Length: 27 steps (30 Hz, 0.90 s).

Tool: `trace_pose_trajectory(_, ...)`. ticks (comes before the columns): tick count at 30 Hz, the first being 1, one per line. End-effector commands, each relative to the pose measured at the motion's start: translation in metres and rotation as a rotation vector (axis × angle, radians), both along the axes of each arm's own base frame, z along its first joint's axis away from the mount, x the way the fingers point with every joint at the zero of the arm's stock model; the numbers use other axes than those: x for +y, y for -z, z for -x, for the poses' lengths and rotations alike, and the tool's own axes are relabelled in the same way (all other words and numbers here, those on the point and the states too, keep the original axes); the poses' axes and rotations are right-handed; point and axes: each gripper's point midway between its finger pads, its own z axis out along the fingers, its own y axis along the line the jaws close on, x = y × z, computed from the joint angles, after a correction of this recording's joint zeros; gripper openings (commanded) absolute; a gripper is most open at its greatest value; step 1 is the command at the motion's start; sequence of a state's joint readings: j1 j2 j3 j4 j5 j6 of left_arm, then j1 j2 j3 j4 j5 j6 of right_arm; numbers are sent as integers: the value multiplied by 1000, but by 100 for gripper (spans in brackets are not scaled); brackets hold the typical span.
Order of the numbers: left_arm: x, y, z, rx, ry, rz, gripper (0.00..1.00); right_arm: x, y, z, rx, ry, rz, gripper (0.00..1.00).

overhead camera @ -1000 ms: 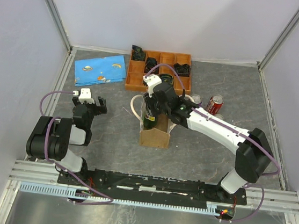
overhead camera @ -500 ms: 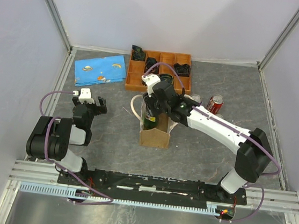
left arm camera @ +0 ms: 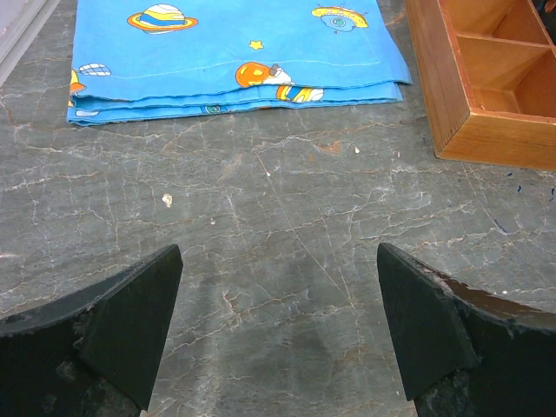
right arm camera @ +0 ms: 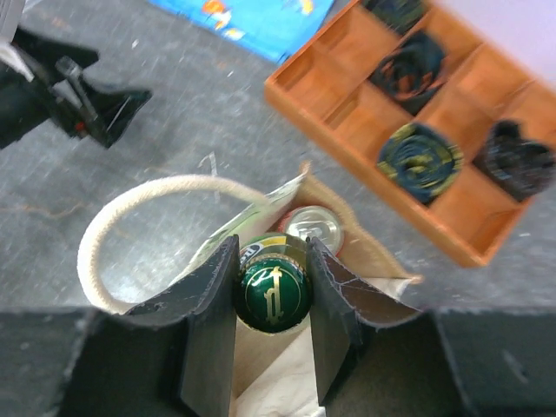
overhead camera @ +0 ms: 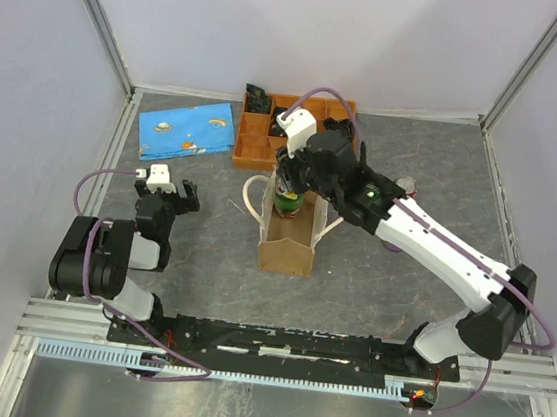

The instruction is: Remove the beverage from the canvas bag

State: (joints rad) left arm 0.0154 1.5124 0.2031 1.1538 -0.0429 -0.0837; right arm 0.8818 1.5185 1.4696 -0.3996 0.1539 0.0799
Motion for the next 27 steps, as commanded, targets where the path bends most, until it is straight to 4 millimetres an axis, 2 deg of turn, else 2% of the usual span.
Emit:
trace_pose_trajectory(1,2,-16,-9,-55,3,-45,99,-44,-160,-11,-389,145,-206,0)
trace_pose_trajectory(4,1,-16,-9,-56,5,-45,99,-79,-188,-14,-474,247,-207,0)
trace_pose_trajectory(7,1,-16,-9,-56,6,-45,99,-116,-204,-19,-517,347,-221,0)
trace_pose_trajectory(10,1,-16,-9,-54,6,-45,99,-156,-211,-24,-541,458,-232,0)
trace_pose_trajectory(14,1,-16,-9,-54,5,-44,99,-209,-209,-30,-549,626,-218,0)
trace_pose_trajectory(17,1,-16,-9,-56,5,-45,99,-239,-196,-33,-529,737,-182,0)
trace_pose_trajectory(20,1,-16,-9,-55,5,-45,99,-253,-170,-37,-471,790,-158,0)
trace_pose_trajectory(23,1,-16,-9,-55,6,-45,99,-255,-141,-37,-416,799,-155,0)
trace_pose_trajectory(27,1,-15,-9,-53,5,-45,99,-242,-107,-34,-349,731,-182,0)
